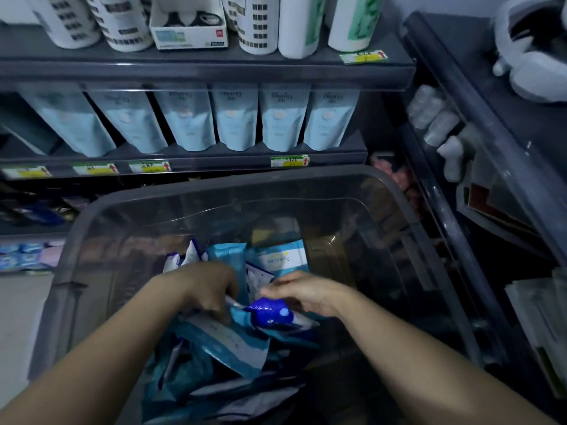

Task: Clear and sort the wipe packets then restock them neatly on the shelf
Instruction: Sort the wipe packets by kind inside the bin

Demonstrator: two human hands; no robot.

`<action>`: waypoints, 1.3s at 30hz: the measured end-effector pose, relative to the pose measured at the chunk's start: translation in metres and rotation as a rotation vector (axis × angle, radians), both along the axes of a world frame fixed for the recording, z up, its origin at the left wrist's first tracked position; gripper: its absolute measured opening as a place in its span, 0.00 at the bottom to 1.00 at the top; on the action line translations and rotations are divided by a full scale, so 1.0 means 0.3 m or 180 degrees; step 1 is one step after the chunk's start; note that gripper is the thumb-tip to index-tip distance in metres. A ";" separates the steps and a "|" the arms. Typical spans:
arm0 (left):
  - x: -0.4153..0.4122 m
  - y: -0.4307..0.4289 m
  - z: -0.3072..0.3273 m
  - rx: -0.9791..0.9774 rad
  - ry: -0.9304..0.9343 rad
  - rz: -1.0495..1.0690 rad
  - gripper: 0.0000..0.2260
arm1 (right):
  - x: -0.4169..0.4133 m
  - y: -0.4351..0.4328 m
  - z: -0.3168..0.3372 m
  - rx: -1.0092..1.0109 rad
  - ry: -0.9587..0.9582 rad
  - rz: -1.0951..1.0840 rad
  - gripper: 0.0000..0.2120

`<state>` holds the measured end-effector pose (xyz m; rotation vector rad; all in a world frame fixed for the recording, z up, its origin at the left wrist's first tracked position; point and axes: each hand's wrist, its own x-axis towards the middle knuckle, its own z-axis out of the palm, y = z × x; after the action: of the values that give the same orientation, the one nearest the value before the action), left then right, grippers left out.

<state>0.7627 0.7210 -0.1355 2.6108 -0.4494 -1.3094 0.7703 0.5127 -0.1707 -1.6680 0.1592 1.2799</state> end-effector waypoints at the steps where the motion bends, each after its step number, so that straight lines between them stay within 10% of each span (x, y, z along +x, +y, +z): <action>1: -0.001 -0.001 0.006 0.0058 0.0115 -0.0083 0.11 | 0.011 -0.011 -0.032 -0.0295 -0.0277 -0.0194 0.12; 4: 0.001 -0.018 0.008 0.0261 0.0269 -0.0262 0.11 | 0.035 -0.050 -0.113 -0.1721 -0.1691 0.0522 0.16; 8: 0.005 -0.053 0.006 0.0659 0.0132 -0.0345 0.12 | 0.019 -0.052 -0.171 -0.2126 -0.1945 0.2049 0.35; 12: 0.006 -0.092 0.011 0.0629 -0.0706 -0.0243 0.22 | 0.022 -0.047 -0.204 -0.2625 -0.2272 0.2738 0.26; 23: 0.054 -0.155 -0.087 0.0338 -0.0966 -0.0271 0.16 | 0.149 -0.080 -0.174 -0.1840 -0.2038 -0.0507 0.07; 39: 0.043 -0.265 -0.193 0.0355 -0.0516 -0.0498 0.19 | 0.153 -0.043 -0.242 -0.1386 -0.1196 -0.0815 0.19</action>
<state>0.7756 0.6414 -0.1934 2.8387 -0.6354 -1.2032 0.8162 0.4997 -0.2434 -2.1471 0.4319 0.7548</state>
